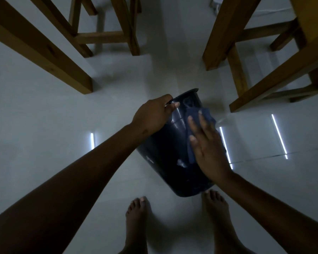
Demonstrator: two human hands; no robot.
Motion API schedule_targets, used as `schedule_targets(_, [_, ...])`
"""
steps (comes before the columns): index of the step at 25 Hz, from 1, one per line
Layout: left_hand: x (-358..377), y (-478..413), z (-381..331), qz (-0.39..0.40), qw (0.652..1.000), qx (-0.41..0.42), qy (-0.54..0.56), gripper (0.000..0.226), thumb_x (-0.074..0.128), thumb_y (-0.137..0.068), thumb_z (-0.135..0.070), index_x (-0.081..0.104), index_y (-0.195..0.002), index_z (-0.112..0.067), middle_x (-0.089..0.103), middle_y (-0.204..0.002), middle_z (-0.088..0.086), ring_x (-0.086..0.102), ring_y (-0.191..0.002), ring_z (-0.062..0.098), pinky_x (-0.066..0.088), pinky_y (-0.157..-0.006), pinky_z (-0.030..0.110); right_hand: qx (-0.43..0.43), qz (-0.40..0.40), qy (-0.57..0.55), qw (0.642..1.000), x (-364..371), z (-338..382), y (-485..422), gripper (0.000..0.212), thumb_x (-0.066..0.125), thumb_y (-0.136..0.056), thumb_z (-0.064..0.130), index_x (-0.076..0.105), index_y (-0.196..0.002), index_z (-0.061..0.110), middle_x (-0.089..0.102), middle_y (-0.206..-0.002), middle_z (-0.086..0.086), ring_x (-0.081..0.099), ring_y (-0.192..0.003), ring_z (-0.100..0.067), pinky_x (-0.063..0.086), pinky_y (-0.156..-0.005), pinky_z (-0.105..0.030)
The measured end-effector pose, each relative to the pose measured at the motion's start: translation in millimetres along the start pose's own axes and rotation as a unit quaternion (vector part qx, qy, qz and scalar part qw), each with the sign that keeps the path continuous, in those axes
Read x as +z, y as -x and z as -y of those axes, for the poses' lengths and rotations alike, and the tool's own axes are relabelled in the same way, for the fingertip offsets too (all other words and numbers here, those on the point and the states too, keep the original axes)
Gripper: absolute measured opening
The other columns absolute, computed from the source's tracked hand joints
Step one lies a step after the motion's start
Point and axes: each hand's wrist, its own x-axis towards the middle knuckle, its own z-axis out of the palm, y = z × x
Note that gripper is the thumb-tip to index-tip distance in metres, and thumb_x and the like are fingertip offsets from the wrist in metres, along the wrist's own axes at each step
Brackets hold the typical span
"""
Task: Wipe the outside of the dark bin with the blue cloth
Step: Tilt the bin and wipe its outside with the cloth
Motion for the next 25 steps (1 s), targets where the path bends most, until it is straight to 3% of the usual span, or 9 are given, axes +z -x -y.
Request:
schedule_targets(2, [4,1,-1,-0.007,1.0,0.001,-0.01,0.032,0.037,-0.1,-0.045,0.049,-0.083,-0.021,0.058,-0.068,-0.005,0.058,-0.065,0.014,0.044,-0.061,0.029,0.051,-0.012,-0.035,0.998,6,-5,21,0.052,0.013,-0.101,0.045,0.003,-0.152,0.04,-0.002,-0.164,0.006,0.006,-0.149,-0.026,0.028,-0.11,-0.061])
schedule_targets(5, [4,-2,-3,-0.004,1.0,0.005,-0.003,0.031,0.04,-0.099,-0.045,0.05,-0.083,-0.02,0.057,-0.068,-0.007,0.055,-0.063,0.009,0.04,-0.056,0.026,-0.083,0.005,0.076,0.994,17,12,48,0.052,0.009,-0.1,0.046,0.002,-0.151,0.041,-0.002,-0.163,0.004,-0.004,-0.149,-0.032,0.013,-0.113,-0.06])
schedule_targets(7, [-1,-3,2,0.019,0.999,0.018,0.035,0.027,0.047,-0.097,-0.044,0.055,-0.09,-0.019,0.059,-0.075,-0.009,0.054,-0.067,0.003,0.039,-0.058,0.022,-0.108,0.01,0.093,0.99,6,8,16,0.051,0.01,-0.1,0.045,0.006,-0.151,0.04,0.003,-0.163,0.002,-0.005,-0.149,-0.03,0.009,-0.116,-0.056])
schedule_targets(11, [-3,21,30,0.004,1.0,0.011,0.024,0.028,0.043,-0.096,-0.05,0.056,-0.097,-0.026,0.062,-0.077,-0.011,0.063,-0.074,0.011,0.042,-0.06,0.019,0.092,-0.031,-0.022,0.995,-12,-14,-2,0.053,0.011,-0.101,0.044,0.01,-0.153,0.032,0.009,-0.163,-0.002,0.013,-0.148,-0.029,0.028,-0.113,-0.056])
schedule_targets(12, [-2,23,30,-0.017,1.0,0.011,0.011,0.028,0.041,-0.097,-0.051,0.056,-0.096,-0.027,0.062,-0.076,-0.01,0.063,-0.073,0.012,0.042,-0.06,0.02,0.094,-0.036,-0.004,0.995,-2,-8,13,0.053,0.009,-0.101,0.043,0.009,-0.153,0.031,0.01,-0.163,-0.004,0.013,-0.148,-0.032,0.028,-0.112,-0.058])
schedule_targets(16, [-2,1,11,-0.036,0.997,0.055,-0.03,0.029,0.04,-0.099,-0.046,0.059,-0.104,-0.025,0.07,-0.085,-0.003,0.064,-0.076,0.016,0.045,-0.062,0.025,-0.153,0.002,0.107,0.982,16,14,25,0.053,0.018,-0.101,0.041,0.004,-0.152,0.036,0.006,-0.163,-0.003,0.0,-0.148,-0.035,0.016,-0.115,-0.059])
schedule_targets(19, [-4,-2,8,-0.025,0.998,0.048,-0.016,0.029,0.04,-0.099,-0.045,0.059,-0.101,-0.024,0.066,-0.081,-0.006,0.063,-0.076,0.015,0.044,-0.064,0.027,0.005,-0.012,0.007,1.0,-12,-10,-9,0.051,0.02,-0.102,0.043,0.003,-0.15,0.041,0.003,-0.163,0.003,0.002,-0.147,-0.016,0.026,-0.114,-0.053])
schedule_targets(21, [-1,2,8,-0.026,0.999,0.038,-0.022,0.027,0.038,-0.098,-0.048,0.055,-0.094,-0.028,0.062,-0.076,-0.008,0.062,-0.073,0.015,0.043,-0.064,0.027,0.092,-0.012,-0.034,0.995,-5,-10,20,0.053,0.012,-0.1,0.05,0.003,-0.151,0.039,0.003,-0.163,0.001,0.005,-0.146,-0.016,0.028,-0.112,-0.056])
schedule_targets(25, [0,-2,5,-0.035,0.998,0.043,-0.026,0.026,0.038,-0.099,-0.049,0.056,-0.096,-0.03,0.067,-0.083,-0.004,0.062,-0.077,0.018,0.046,-0.067,0.03,-0.138,0.008,0.117,0.983,21,10,34,0.06,0.024,-0.097,0.043,0.002,-0.153,0.036,0.0,-0.164,-0.002,-0.003,-0.148,-0.035,0.016,-0.113,-0.061])
